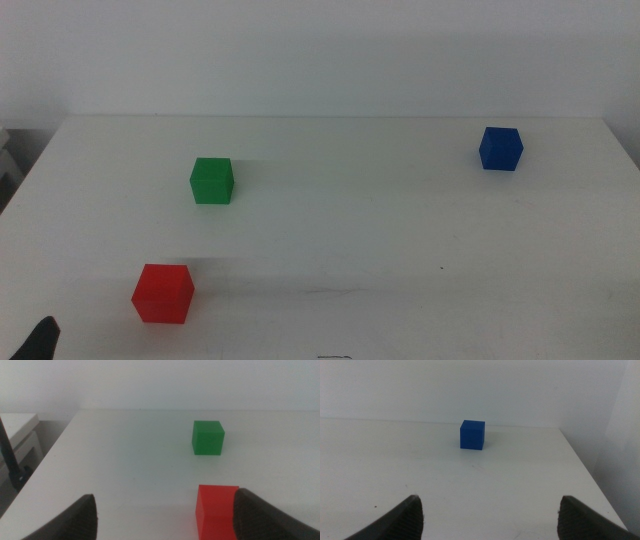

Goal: Stack red cubes first, then green, then blue cubes in a specific spot.

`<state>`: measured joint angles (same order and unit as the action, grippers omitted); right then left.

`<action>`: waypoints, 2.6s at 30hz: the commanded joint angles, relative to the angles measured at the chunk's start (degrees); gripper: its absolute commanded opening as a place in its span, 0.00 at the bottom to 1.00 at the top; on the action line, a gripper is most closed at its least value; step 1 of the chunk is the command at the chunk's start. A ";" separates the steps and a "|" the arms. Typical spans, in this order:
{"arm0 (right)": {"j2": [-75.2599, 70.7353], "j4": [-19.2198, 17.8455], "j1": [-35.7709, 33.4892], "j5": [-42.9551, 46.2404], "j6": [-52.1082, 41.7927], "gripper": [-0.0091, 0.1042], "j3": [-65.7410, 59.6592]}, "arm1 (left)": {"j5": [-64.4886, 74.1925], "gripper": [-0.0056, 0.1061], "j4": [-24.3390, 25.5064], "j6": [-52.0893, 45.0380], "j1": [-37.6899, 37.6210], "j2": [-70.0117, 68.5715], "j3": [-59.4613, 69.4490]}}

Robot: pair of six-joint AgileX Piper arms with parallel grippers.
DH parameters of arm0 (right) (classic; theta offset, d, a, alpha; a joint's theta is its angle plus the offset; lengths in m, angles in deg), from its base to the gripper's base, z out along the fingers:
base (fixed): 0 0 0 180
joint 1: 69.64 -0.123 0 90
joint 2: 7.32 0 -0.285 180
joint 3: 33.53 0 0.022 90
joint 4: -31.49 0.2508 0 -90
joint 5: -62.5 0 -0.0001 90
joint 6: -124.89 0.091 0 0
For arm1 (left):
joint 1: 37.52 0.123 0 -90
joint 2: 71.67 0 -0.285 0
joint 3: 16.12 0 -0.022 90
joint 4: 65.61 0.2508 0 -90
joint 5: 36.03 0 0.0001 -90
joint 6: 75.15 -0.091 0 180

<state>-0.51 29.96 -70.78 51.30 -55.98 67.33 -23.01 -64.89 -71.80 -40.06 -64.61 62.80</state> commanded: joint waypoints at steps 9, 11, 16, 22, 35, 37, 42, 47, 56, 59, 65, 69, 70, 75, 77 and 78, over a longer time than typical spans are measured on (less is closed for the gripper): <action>-0.88 -0.49 0.40 4.46 -0.57 0.77 1.27 | -2.39 0.87 -0.39 1.05 2.65 22.36 -18.03; -0.88 -0.49 0.40 4.46 -0.57 0.77 1.27 | 1.12 0.87 -0.72 1.05 2.65 26.84 -22.77; -0.88 -0.49 0.40 4.46 -0.57 0.77 1.27 | 22.25 0.87 -3.51 0.86 2.65 36.61 -37.69; -0.88 -0.49 0.40 4.46 -0.57 0.77 1.27 | 39.93 0.87 -3.42 -0.58 2.65 44.73 -50.23; -0.88 -0.49 0.40 4.46 -0.57 0.77 1.27 | 39.63 0.87 -7.17 -7.18 2.65 54.42 -54.70; -0.88 -0.49 0.40 4.46 -0.57 0.77 1.27 | 42.62 0.87 -7.96 -7.95 2.65 58.74 -57.49; -0.88 -0.49 0.40 4.46 -0.57 0.77 1.27 | 46.20 0.87 -7.41 -5.93 -1.55 69.31 -62.53; -0.88 -0.49 0.40 4.46 -0.57 0.77 1.27 | 46.08 0.87 -4.22 -1.51 -6.75 77.90 -66.56; -0.88 -0.49 0.40 4.46 -0.57 0.77 1.27 | 46.05 0.87 -3.65 1.04 -9.42 89.53 -68.26; -0.88 -0.49 0.40 4.46 -0.57 0.77 1.27 | 45.90 0.87 -3.89 1.04 -9.42 92.41 -68.26; -0.88 -0.49 0.40 4.46 -0.57 0.77 1.27 | 42.30 0.87 -4.53 1.04 -9.42 96.87 -68.26; -0.88 -0.49 0.40 4.46 -0.57 0.77 1.27 | 40.77 0.87 -5.66 1.04 -9.42 98.88 -68.26; -0.88 -0.49 0.40 4.46 -0.57 0.77 1.27 | 40.50 0.87 -5.96 1.04 -9.42 99.41 -68.26; -0.88 -0.49 0.40 4.46 -0.57 0.77 1.27 | 39.53 0.87 -5.96 0.82 -9.42 101.43 -68.26; -0.88 -0.49 0.40 4.46 -0.57 0.77 1.27 | 39.60 0.87 -5.96 0.82 -9.42 102.01 -68.26; -0.88 -0.49 0.40 4.46 -0.57 0.77 1.27 | 39.60 0.87 -5.96 0.82 -9.42 102.17 -68.26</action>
<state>-0.51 29.91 -70.78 51.30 -55.98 67.33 16.83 -70.01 -71.54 -49.23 39.77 -3.97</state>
